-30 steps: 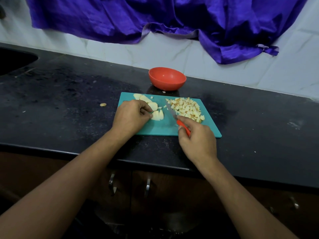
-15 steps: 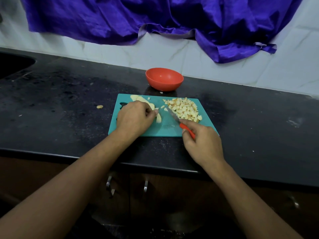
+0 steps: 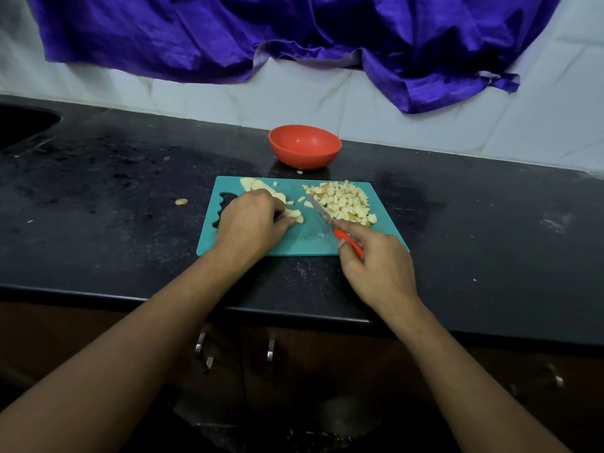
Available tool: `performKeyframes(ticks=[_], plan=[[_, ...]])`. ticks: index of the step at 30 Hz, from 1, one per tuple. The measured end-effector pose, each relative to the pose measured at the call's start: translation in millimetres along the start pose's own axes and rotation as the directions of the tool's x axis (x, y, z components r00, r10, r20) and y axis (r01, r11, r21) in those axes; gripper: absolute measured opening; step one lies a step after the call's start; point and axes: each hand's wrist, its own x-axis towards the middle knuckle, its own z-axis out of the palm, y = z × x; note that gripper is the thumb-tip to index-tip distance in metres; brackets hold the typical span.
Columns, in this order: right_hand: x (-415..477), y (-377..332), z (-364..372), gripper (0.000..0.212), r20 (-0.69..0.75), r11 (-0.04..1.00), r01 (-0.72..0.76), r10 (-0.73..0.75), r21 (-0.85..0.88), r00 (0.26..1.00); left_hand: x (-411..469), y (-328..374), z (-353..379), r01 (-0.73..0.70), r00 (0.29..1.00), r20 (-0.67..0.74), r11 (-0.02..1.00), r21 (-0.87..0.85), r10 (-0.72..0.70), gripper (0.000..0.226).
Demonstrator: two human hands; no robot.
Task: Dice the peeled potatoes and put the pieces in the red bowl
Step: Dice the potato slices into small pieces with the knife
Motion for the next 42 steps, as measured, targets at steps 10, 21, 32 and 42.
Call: performKeyframes(ticks=[10,21,32,42], plan=[[-0.8,-2.3,0.6,0.04,0.012,1.0,0.014,-0.013,-0.025,1.0,4.3,-23.1,-9.4,-0.044,0.992,0.102,0.97,-0.24,0.07,0.023],[-2.6,-29.6,13.4,0.042,-0.018,0.999,0.047,-0.047,0.022,0.999,7.2,-22.5,0.3,0.052,0.998,0.061,0.948,-0.315,-0.034,0.018],[-6.0,-40.1,12.6,0.043,0.02,0.977,-0.011,0.015,-0.212,1.0,5.5,-21.9,0.5,0.095,0.995,0.046,0.936,-0.34,-0.084,0.011],[-12.2,-36.3,12.6,0.041,-0.009,0.997,-0.005,0.004,-0.077,1.0,8.3,-15.7,0.6,0.115,0.993,0.008,0.96,-0.257,-0.117,0.014]])
